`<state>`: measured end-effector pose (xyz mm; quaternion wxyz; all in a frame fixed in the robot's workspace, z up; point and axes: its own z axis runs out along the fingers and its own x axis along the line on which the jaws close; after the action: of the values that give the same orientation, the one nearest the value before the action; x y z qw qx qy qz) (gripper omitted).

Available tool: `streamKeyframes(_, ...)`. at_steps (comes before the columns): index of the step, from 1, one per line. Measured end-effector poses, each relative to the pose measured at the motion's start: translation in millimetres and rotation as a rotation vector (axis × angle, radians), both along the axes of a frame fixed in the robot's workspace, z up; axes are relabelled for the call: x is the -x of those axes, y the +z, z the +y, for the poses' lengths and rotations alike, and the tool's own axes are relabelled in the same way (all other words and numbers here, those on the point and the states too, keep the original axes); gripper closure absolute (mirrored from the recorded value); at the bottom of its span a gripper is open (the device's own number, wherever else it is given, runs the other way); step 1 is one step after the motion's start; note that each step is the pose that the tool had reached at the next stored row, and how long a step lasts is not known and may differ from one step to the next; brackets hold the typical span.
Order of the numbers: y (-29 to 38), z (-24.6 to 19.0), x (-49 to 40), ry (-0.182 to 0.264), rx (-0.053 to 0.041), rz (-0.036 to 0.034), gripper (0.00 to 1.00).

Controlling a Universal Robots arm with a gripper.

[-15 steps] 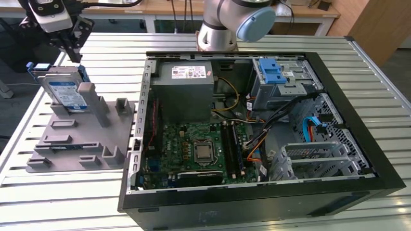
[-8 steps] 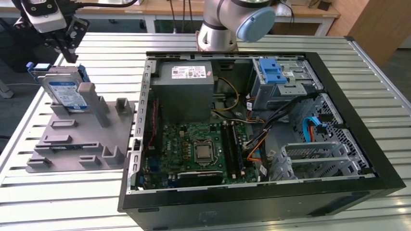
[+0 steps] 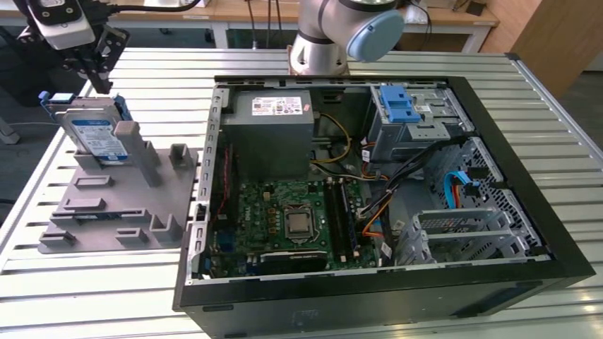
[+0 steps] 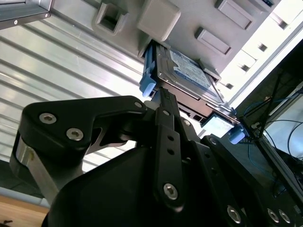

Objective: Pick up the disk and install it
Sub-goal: 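Reach for the disk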

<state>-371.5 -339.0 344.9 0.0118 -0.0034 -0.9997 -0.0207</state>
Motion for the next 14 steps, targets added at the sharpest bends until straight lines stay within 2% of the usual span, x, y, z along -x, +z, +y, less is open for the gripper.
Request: streamKeyframes(14,0.0,-0.4,5.6,0.0,0.0,0.0,0.89)
